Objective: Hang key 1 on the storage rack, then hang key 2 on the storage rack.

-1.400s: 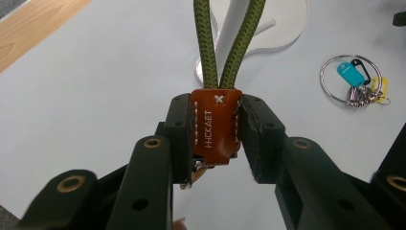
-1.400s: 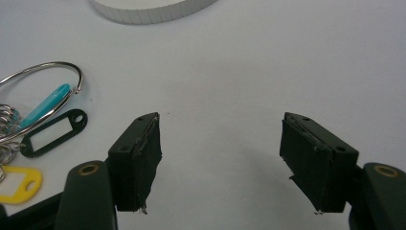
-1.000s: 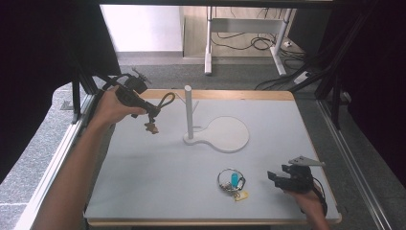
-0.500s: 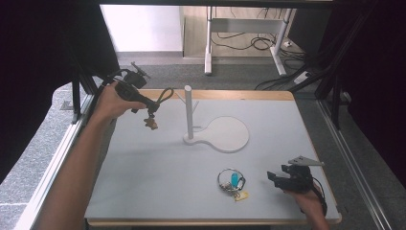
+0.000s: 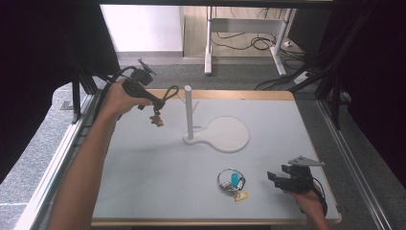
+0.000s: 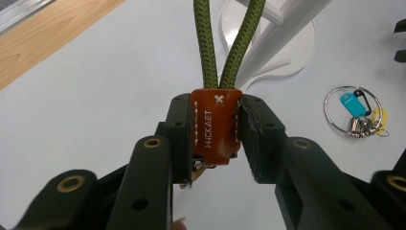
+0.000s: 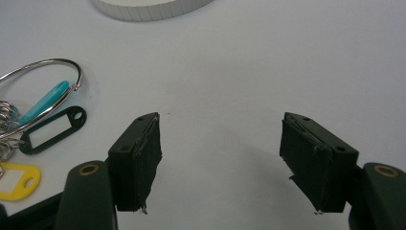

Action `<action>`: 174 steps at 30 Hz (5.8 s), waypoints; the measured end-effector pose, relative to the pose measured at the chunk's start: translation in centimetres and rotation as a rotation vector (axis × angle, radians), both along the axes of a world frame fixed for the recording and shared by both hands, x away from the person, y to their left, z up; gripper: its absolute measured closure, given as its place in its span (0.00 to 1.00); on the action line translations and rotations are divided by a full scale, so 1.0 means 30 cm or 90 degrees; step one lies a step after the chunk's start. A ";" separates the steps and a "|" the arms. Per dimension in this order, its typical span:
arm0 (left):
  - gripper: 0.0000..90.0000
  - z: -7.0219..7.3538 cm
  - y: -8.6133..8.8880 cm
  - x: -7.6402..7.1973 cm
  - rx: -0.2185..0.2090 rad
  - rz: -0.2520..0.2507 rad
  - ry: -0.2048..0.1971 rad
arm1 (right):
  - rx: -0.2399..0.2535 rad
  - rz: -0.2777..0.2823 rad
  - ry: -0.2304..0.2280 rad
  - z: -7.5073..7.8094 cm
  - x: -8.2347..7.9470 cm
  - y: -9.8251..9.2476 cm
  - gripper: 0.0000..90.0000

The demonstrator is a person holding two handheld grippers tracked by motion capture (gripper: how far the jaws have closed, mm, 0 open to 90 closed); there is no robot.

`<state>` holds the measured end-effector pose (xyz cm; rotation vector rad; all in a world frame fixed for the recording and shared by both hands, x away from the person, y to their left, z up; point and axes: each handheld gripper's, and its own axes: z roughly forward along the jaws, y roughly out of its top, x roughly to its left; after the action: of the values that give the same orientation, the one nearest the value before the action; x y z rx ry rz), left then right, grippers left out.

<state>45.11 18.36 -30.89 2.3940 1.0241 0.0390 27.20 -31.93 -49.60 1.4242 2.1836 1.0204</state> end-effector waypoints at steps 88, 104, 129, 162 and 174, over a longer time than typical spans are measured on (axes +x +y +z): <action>0.61 -0.536 0.046 -0.487 -0.041 -0.027 -0.024 | -0.006 0.032 -0.003 -0.009 -0.001 0.027 0.34; 0.58 -0.546 0.070 -0.516 -0.077 -0.009 -0.029 | -0.095 0.120 0.062 0.147 0.091 0.109 0.48; 0.56 -0.540 0.082 -0.583 -0.075 -0.002 -0.035 | -0.163 0.236 0.250 0.175 0.234 0.339 0.67; 0.56 -0.545 0.068 -0.587 -0.078 -0.015 -0.030 | -0.189 0.225 0.406 0.066 0.253 0.443 0.82; 0.56 -0.546 0.069 -0.588 -0.078 -0.014 -0.031 | -0.147 0.216 0.441 0.073 0.265 0.443 0.90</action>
<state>27.48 20.44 -47.27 2.2821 0.9498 0.0261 35.15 -18.64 -47.42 1.4715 2.9919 0.3479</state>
